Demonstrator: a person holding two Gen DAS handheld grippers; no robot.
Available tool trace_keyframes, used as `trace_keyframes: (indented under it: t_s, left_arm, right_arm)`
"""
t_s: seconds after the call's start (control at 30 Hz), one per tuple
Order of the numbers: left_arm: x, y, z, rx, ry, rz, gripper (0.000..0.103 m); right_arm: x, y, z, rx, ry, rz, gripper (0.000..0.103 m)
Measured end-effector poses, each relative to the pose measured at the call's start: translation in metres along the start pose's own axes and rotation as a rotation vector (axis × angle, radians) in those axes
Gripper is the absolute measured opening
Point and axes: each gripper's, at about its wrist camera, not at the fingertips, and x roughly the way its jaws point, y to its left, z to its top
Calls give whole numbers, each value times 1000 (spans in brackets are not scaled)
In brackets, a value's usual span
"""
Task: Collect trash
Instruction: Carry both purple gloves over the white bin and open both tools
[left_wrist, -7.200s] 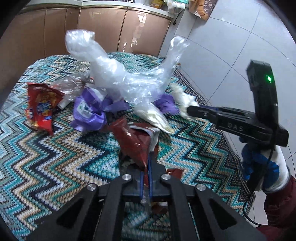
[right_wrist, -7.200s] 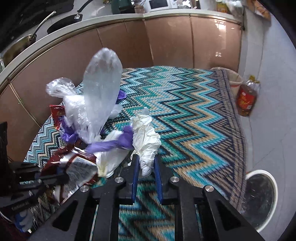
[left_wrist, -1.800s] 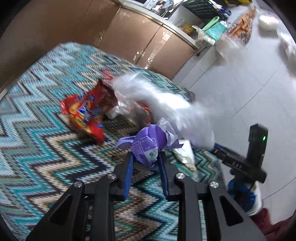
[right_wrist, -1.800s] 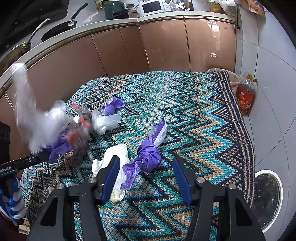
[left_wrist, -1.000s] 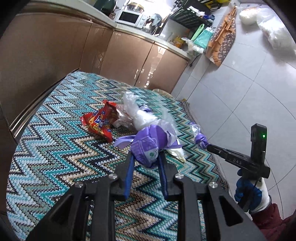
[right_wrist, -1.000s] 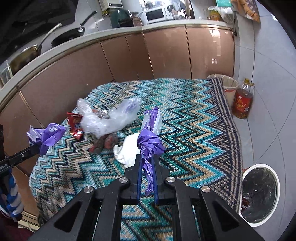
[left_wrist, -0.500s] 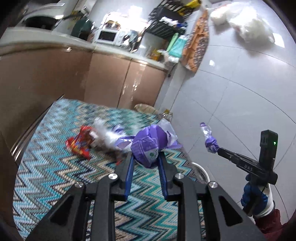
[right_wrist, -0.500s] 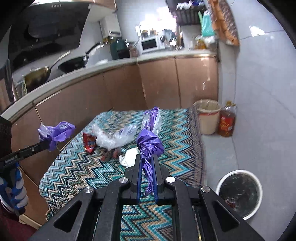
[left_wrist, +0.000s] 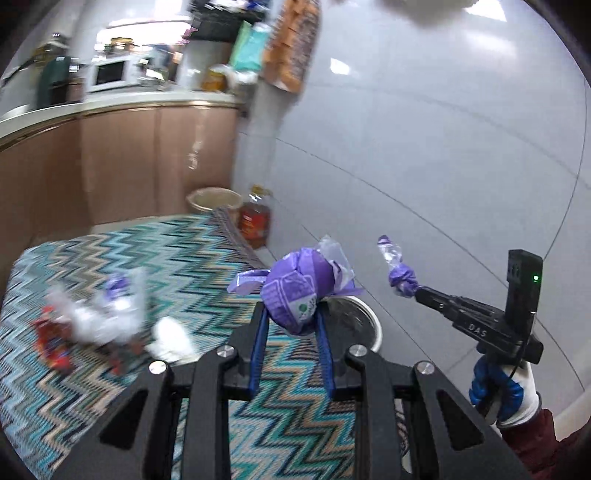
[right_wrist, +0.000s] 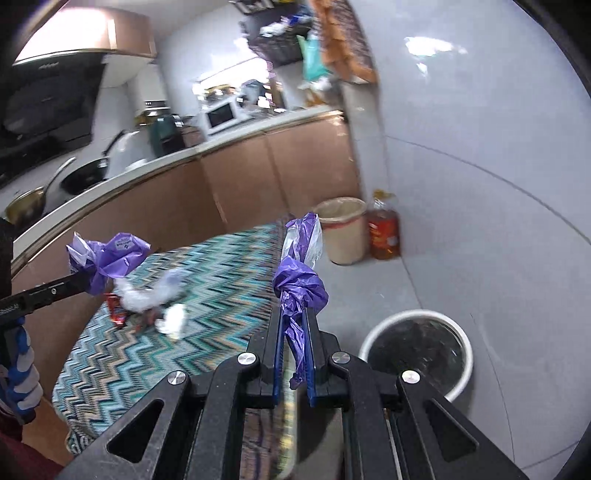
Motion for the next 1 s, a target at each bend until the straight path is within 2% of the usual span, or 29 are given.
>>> trace_keyframes:
  t_s: [0.27, 0.53, 0.77, 0.8, 0.83, 0.87, 0.9, 0.93, 1.0]
  left_arm:
    - [134, -51, 17, 116, 180, -81, 24]
    - [267, -85, 20, 140, 343, -103, 25]
    - [344, -104, 7, 153, 446, -108, 30]
    - [351, -104, 5, 142, 460, -117, 31]
    - [357, -103, 3, 121, 475, -133, 32]
    - [360, -101, 2, 110, 481, -140, 34]
    - [362, -100, 3, 102, 484, -142, 39]
    - [362, -99, 4, 99, 479, -142, 43]
    - [363, -97, 7, 93, 470, -147, 44]
  right_arm:
    - [39, -69, -14, 101, 89, -93, 10]
    - [89, -127, -17, 154, 178, -156, 12]
    - [136, -164, -30, 176, 264, -212, 13]
    - [141, -168, -32, 183, 272, -216, 18]
    - [145, -171, -33, 188, 278, -226, 29]
    - [149, -174, -35, 188, 284, -242, 36]
    - [151, -176, -36, 187, 288, -248, 46]
    - [152, -177, -38, 185, 294, -256, 47]
    - [155, -180, -42, 186, 307, -265, 47]
